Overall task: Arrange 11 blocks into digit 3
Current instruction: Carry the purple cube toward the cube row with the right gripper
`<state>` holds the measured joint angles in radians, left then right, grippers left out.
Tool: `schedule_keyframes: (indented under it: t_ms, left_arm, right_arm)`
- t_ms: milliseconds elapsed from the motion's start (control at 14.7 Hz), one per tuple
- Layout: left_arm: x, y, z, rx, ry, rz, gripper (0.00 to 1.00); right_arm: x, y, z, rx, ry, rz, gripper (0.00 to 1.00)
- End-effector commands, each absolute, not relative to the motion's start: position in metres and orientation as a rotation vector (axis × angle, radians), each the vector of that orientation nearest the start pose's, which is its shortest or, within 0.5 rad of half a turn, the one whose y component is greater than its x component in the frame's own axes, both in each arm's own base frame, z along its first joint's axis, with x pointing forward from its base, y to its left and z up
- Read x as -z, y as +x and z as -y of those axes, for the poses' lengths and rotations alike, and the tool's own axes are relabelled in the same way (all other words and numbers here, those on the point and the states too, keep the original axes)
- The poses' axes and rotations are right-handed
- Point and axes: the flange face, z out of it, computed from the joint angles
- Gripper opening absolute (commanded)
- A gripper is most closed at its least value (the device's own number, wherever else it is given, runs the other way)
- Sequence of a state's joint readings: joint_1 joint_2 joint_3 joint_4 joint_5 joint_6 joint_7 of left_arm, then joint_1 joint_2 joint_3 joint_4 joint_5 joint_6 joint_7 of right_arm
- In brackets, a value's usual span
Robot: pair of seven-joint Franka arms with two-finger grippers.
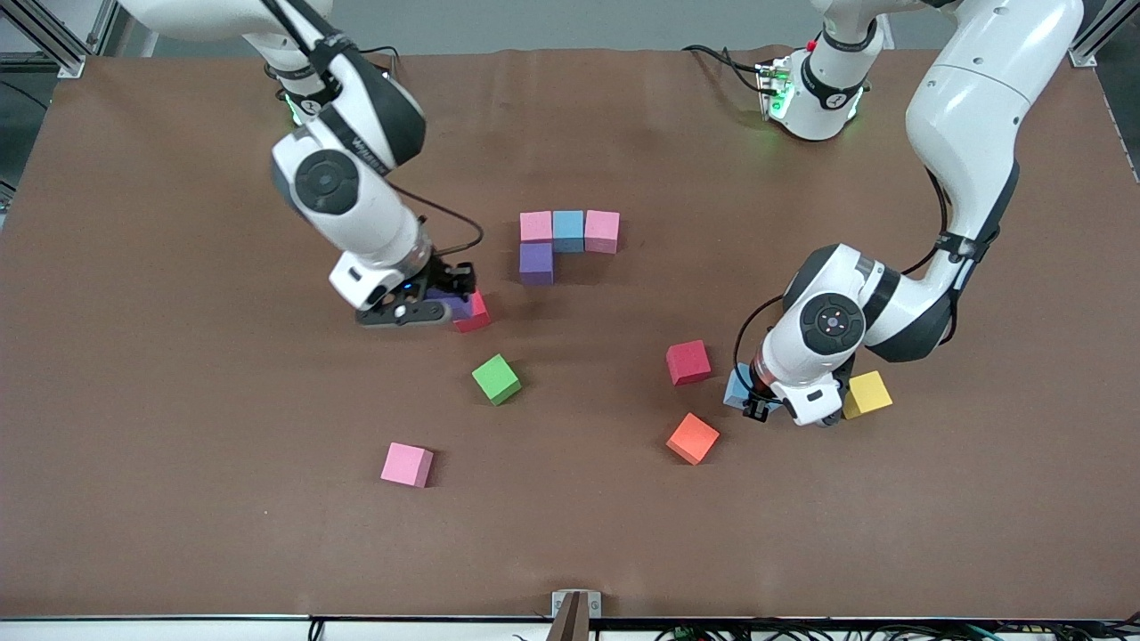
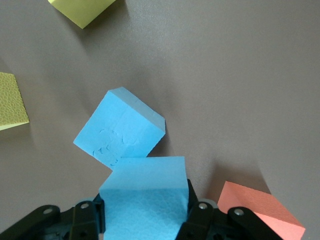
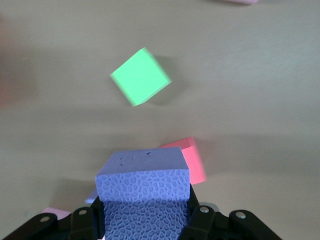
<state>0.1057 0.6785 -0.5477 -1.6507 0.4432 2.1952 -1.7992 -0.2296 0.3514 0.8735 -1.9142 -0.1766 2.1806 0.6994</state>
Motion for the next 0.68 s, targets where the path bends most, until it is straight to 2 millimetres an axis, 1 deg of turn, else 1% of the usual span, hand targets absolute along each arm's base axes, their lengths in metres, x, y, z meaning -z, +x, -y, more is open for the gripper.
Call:
schedule_keyframes:
  t_ms: [0, 204, 271, 407, 475, 611]
  left_arm:
    - [-0.255, 0.640, 0.237, 0.016, -2.582, 1.736, 0.27]
    - [-0.255, 0.640, 0.237, 0.016, -2.582, 1.736, 0.27]
    - [-0.255, 0.638, 0.243, 0.015, -2.590, 1.725, 0.27]
    - [-0.254, 0.637, 0.244, 0.013, -2.591, 1.723, 0.27]
    - [-0.254, 0.637, 0.244, 0.013, -2.591, 1.723, 0.27]
    - [-0.255, 0.637, 0.244, 0.015, -2.591, 1.723, 0.27]
  right_arm:
    - [-0.371, 0.485, -0.378, -0.049, -2.995, -0.043, 0.04]
    - [-0.346, 0.477, -0.395, -0.028, -3.023, -0.068, 0.04]
    - [-0.333, 0.476, -0.399, -0.009, -3.044, -0.080, 0.04]
    - [-0.302, 0.476, -0.406, 0.018, -3.068, -0.095, 0.04]
    - [-0.289, 0.476, -0.406, 0.028, -3.084, -0.101, 0.04]
    - [-0.271, 0.476, -0.410, 0.036, -3.098, -0.102, 0.04]
